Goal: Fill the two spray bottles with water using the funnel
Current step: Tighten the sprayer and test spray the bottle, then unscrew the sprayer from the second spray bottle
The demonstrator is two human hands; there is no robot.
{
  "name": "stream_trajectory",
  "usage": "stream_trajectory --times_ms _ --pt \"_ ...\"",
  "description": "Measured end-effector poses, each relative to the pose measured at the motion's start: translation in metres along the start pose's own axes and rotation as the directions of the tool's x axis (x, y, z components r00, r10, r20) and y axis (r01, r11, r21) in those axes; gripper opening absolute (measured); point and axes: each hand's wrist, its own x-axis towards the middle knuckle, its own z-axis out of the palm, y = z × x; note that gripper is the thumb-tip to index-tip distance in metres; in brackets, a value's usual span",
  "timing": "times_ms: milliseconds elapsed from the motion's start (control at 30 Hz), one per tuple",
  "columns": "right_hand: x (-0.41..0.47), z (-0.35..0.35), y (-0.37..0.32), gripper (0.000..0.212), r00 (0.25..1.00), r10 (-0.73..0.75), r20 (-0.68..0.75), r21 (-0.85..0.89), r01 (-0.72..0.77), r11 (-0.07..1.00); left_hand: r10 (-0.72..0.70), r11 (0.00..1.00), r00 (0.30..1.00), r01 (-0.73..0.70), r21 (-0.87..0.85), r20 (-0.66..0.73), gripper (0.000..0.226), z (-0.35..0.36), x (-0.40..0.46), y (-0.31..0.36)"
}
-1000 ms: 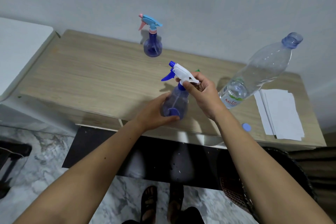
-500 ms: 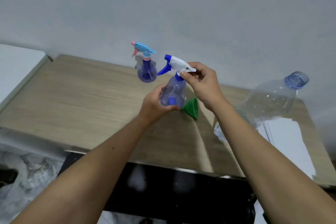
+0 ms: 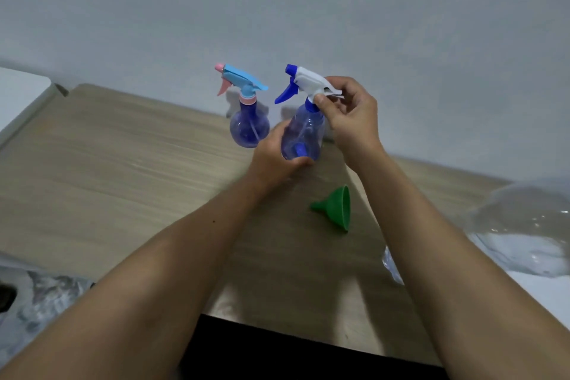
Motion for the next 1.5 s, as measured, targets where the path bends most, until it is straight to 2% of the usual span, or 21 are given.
stream_trajectory --times_ms 133,267,567,800,933,1067,1133,1233,1367,1500 --pt "0.01 0.0 0.005 0.02 0.997 -0.071 0.018 -0.067 0.072 0.995 -0.025 0.999 0.998 0.023 0.032 0.062 0.076 0.006 0.014 -0.001" --pt "0.014 0.0 0.008 0.017 0.996 -0.082 0.026 -0.063 0.083 0.995 -0.035 0.999 0.999 0.036 -0.007 0.01 0.091 0.006 0.015 -0.008" --pt "0.013 -0.002 0.009 0.022 0.996 -0.066 0.054 -0.08 0.07 0.994 -0.036 0.999 0.999 0.036 -0.005 0.018 0.096 0.007 0.013 -0.011" --pt "0.014 -0.004 -0.001 0.027 0.998 -0.047 0.045 -0.051 0.049 0.997 0.057 0.996 0.998 -0.059 0.065 0.041 0.093 0.007 0.015 -0.007" --pt "0.004 -0.002 -0.008 0.038 0.998 -0.051 0.033 -0.035 0.052 0.998 -0.013 0.999 1.0 0.013 0.043 0.001 0.108 0.001 0.004 -0.008" --pt "-0.015 0.0 0.0 0.054 0.997 -0.016 -0.08 -0.025 0.014 1.0 0.005 0.999 1.0 -0.004 0.044 -0.029 0.102 -0.01 -0.022 -0.017" --pt "-0.03 0.002 0.008 0.069 0.986 0.003 -0.167 -0.004 -0.004 1.0 -0.007 1.0 0.998 0.009 0.023 -0.067 0.099 -0.019 -0.037 -0.026" --pt "-0.054 0.008 0.019 0.084 0.974 0.011 -0.227 0.026 -0.005 1.0 -0.048 0.999 0.99 0.05 0.016 -0.134 0.085 -0.039 -0.05 -0.036" --pt "-0.075 0.021 0.032 0.075 0.966 0.005 -0.259 0.057 0.01 0.998 -0.028 0.999 0.973 0.036 0.031 -0.231 0.07 -0.064 -0.05 -0.048" --pt "-0.08 0.047 0.039 0.052 0.991 0.031 -0.128 0.03 -0.027 0.999 -0.071 0.997 0.956 0.074 -0.001 -0.285 0.07 -0.081 -0.039 -0.062"
